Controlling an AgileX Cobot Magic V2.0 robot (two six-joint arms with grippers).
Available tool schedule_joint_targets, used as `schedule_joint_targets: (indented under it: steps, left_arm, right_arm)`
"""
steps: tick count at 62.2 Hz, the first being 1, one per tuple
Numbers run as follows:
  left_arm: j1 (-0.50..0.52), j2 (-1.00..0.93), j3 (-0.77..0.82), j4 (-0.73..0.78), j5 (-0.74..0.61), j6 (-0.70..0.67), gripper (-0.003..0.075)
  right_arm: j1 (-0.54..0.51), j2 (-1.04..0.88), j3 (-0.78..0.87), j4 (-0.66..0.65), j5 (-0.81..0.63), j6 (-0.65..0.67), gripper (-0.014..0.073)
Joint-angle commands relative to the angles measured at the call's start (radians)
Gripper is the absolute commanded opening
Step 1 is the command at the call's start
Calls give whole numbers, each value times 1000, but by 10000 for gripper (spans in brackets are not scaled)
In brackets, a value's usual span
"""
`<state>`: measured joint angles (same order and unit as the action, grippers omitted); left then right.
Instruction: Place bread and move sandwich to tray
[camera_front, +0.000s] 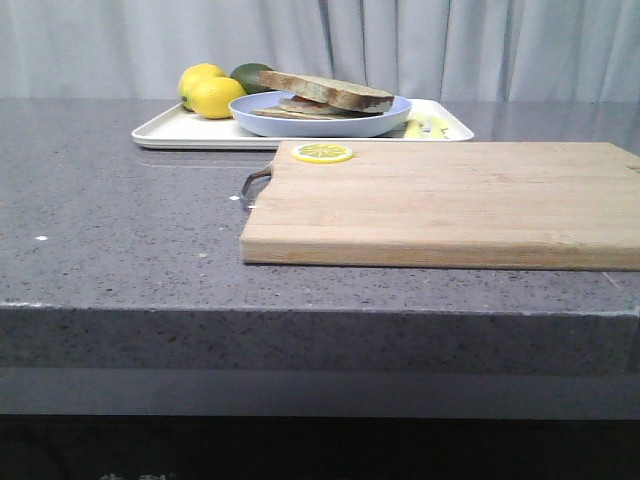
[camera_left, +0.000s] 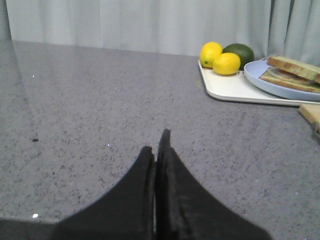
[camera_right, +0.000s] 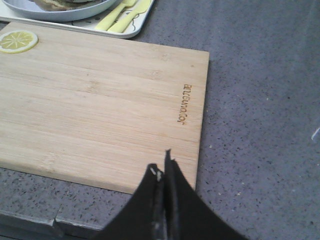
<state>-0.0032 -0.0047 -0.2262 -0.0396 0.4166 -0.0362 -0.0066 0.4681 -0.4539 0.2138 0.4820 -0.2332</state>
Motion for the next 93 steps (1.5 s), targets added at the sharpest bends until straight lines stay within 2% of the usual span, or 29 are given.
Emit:
schedule_joint_targets:
  steps: [1,22,35,93]
  left_arm:
    - [9,-22,19,-16,-102,-2,-18]
    - [9,-22,235,-16,-317,-2,-18]
    - [9,-20,231,-16,-269,-2,-18]
    - [9,-20,231,-16,-269,-2,-18]
  right_arm:
    - [0,8,-27,5,-75,-2,-109]
    - [0,7,-27,5,-75,-2,-109]
    - [0,7,-27,5,-75,-2,-109]
    - [0,8,-27,5,-83,-2,-109]
